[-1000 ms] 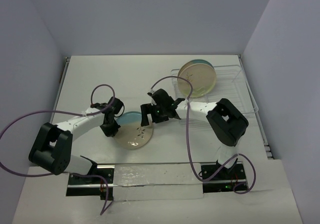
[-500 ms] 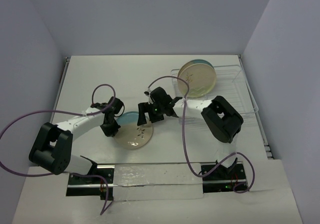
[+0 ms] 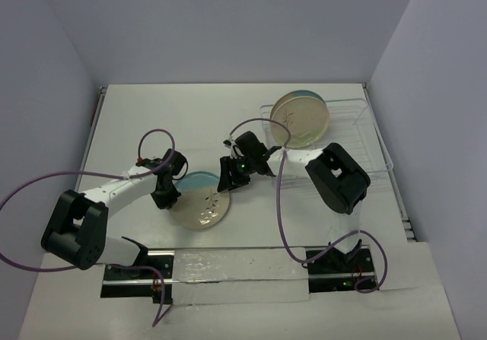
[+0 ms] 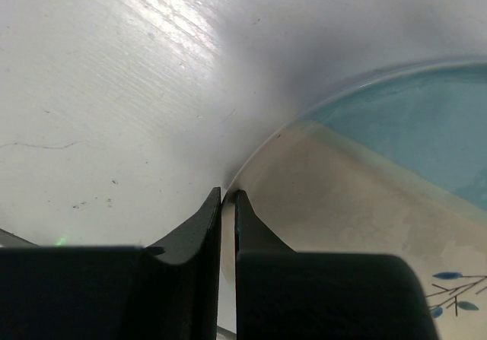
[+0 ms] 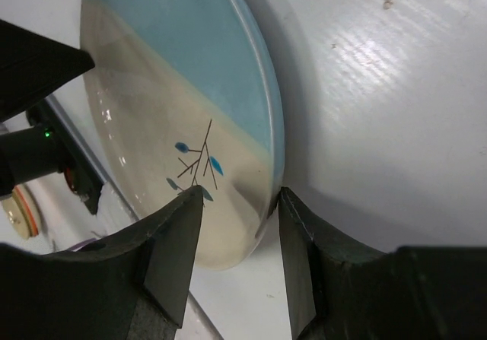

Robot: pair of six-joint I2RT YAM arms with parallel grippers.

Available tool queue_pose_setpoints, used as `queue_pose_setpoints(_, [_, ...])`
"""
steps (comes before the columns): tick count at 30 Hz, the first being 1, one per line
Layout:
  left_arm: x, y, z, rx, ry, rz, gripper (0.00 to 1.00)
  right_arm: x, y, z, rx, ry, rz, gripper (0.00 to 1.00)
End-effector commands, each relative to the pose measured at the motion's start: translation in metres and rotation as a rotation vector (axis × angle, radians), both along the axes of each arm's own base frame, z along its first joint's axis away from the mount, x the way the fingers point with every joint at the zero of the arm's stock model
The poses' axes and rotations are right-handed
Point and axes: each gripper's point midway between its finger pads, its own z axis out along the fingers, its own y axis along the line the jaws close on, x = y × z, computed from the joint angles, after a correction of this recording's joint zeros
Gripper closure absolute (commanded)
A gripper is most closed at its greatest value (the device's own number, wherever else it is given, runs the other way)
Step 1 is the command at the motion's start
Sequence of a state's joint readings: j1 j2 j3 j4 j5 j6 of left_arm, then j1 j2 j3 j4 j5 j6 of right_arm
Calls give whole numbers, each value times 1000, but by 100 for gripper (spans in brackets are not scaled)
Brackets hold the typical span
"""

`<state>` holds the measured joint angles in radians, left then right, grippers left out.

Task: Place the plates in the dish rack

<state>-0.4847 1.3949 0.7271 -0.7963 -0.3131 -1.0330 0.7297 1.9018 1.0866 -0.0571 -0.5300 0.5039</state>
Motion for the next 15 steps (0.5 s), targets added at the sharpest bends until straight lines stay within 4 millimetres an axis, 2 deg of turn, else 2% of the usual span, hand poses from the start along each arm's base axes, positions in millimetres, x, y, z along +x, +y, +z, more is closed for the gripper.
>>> queue_pose_setpoints(1, [-7, -21, -23, -96, 24, 10, 100, -39, 47, 93, 341, -20, 243, 50])
queue_pose_setpoints(7, [-6, -21, -22, -96, 15, 2, 100, -48, 51, 114, 421, -36, 279, 50])
queue_pose_setpoints(12, [-3, -26, -19, -121, -9, -21, 100, -53, 58, 118, 454, -7, 296, 50])
queue_pose_setpoints(15, [-1, -27, -17, -122, -18, -28, 100, -50, 64, 111, 433, 1, 286, 50])
